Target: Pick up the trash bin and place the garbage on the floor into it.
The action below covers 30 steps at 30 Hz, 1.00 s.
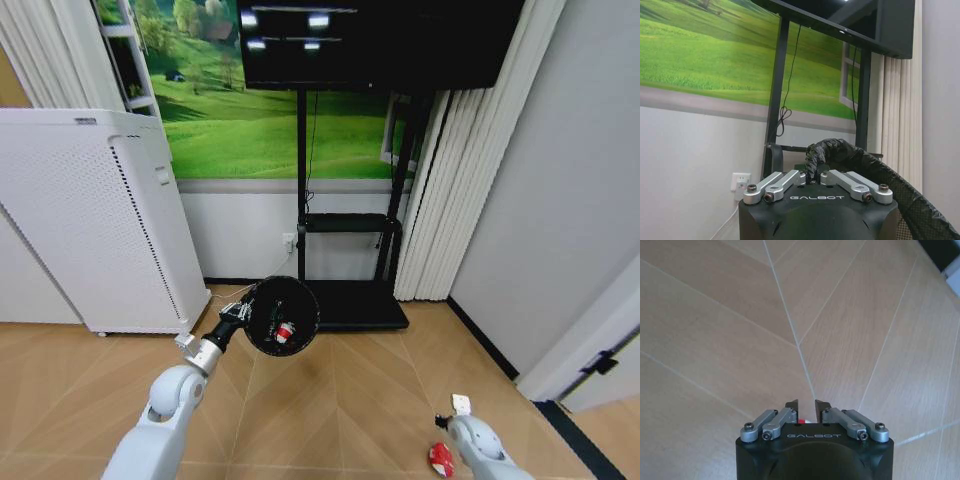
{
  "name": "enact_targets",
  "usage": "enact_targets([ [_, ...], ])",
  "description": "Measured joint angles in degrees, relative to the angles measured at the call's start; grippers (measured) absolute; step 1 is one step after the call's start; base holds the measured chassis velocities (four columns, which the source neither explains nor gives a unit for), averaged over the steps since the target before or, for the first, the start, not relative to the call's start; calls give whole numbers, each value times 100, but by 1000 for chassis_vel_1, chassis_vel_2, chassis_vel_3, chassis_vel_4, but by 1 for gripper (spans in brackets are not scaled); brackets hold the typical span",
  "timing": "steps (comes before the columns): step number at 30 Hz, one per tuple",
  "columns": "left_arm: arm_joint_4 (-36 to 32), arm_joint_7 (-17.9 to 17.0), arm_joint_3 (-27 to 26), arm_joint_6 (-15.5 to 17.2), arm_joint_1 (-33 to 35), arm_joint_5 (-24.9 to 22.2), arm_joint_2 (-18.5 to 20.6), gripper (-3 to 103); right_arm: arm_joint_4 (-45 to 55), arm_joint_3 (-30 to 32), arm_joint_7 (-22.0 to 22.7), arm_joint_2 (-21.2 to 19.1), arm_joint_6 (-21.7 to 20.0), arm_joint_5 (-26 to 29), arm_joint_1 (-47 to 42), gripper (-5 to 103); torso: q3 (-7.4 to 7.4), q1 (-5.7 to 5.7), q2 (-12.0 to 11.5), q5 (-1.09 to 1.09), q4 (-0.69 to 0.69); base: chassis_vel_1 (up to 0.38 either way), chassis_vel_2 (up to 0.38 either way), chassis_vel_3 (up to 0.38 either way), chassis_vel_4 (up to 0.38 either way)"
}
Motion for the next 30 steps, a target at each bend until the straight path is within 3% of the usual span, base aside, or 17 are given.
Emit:
enact_targets([
  [1,0,7,-33,-11,36,13,-40,7,80,-51,155,-38,-34,276,-63,25,0,0,0,0,0,0,0,0,0],
  [5,-2,10,-46,-17,58,24,-63,7,102,-77,232,-52,-41,369,-79,31,0,0,0,0,2,0,0,0,0],
  [6,-5,19,-55,-22,83,44,-92,7,124,-110,316,-73,-53,459,-106,42,0,0,0,0,4,0,0,0,0],
  [8,6,34,-57,-38,89,77,-139,7,123,-179,419,-111,-55,643,-148,52,0,0,0,0,3,0,0,0,0],
  [11,27,36,-53,-40,68,80,-147,7,97,-200,457,-107,-55,711,-149,52,0,0,0,0,2,0,0,0,0],
  [12,65,37,-43,-42,27,85,-158,7,62,-225,521,-84,-55,867,-154,63,0,-1,0,0,2,0,0,0,0],
  [14,92,37,-23,-42,-3,88,-175,7,-16,-237,558,-19,-54,909,-158,74,0,-1,1,1,2,0,0,0,0],
  [17,110,37,-18,-42,-11,94,-183,7,-42,-236,560,-4,-52,910,-173,80,0,-1,1,0,2,0,0,0,0],
  [19,118,35,-17,-42,-19,98,-193,7,-77,-236,560,-1,-49,910,-189,91,0,-1,2,0,2,0,0,0,0],
  [23,119,27,-13,-32,-33,99,-194,7,-153,-235,566,-3,-45,902,-139,99,0,-1,2,1,2,0,0,0,0],
  [30,99,4,-5,-15,-36,99,-195,7,-161,-223,580,-69,-40,943,-144,100,0,-1,2,0,3,0,0,0,0],
])
